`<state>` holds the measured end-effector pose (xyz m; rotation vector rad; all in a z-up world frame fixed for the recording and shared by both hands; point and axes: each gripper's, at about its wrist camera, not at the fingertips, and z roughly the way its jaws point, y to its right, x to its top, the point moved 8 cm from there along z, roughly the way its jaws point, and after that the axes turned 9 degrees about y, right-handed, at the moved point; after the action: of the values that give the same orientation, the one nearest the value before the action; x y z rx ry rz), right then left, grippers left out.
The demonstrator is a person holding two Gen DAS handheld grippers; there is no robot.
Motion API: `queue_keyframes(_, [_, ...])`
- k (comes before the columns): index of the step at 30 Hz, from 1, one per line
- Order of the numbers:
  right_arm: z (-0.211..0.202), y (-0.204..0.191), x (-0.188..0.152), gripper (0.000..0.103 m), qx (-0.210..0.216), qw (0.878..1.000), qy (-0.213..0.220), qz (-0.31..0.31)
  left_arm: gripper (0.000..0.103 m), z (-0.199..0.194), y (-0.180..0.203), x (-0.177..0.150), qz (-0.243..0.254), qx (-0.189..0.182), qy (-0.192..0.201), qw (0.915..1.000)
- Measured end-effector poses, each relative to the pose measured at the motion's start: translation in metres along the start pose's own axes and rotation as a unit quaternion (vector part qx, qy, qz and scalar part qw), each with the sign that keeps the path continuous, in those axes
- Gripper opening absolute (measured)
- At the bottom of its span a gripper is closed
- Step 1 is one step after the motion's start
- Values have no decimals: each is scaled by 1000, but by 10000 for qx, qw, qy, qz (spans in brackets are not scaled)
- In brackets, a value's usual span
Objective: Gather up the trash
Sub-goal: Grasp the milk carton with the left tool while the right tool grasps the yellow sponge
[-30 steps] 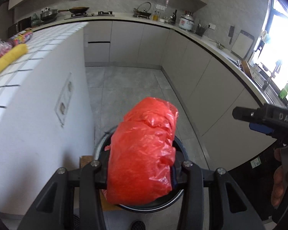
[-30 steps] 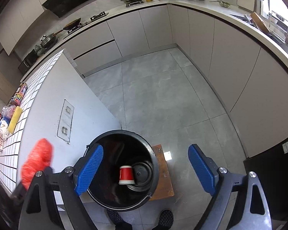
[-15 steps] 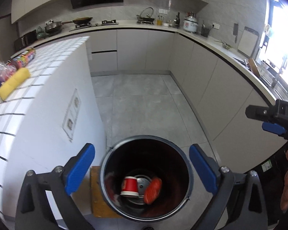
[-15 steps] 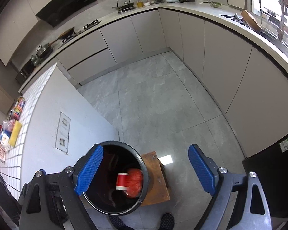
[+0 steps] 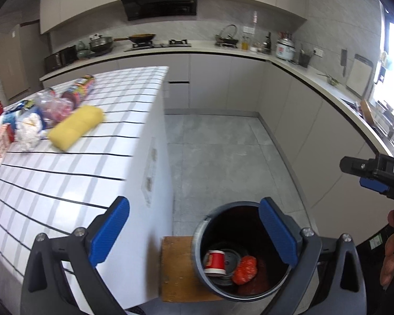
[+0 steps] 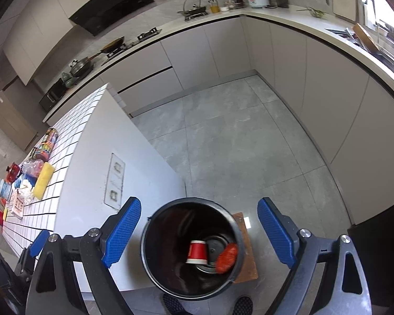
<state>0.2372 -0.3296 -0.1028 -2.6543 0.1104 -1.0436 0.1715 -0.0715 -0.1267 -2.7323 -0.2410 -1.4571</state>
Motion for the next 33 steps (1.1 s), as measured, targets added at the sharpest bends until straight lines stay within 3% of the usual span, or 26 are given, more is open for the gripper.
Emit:
queue_keyframes(10, [5, -73, 2, 92, 306, 9991, 52, -276, 100, -20, -84, 15, -322, 441, 236, 9982])
queue_keyframes(33, [51, -293, -29, 92, 386, 9974, 42, -609, 100, -16, -356, 57, -651, 1297, 640, 9873])
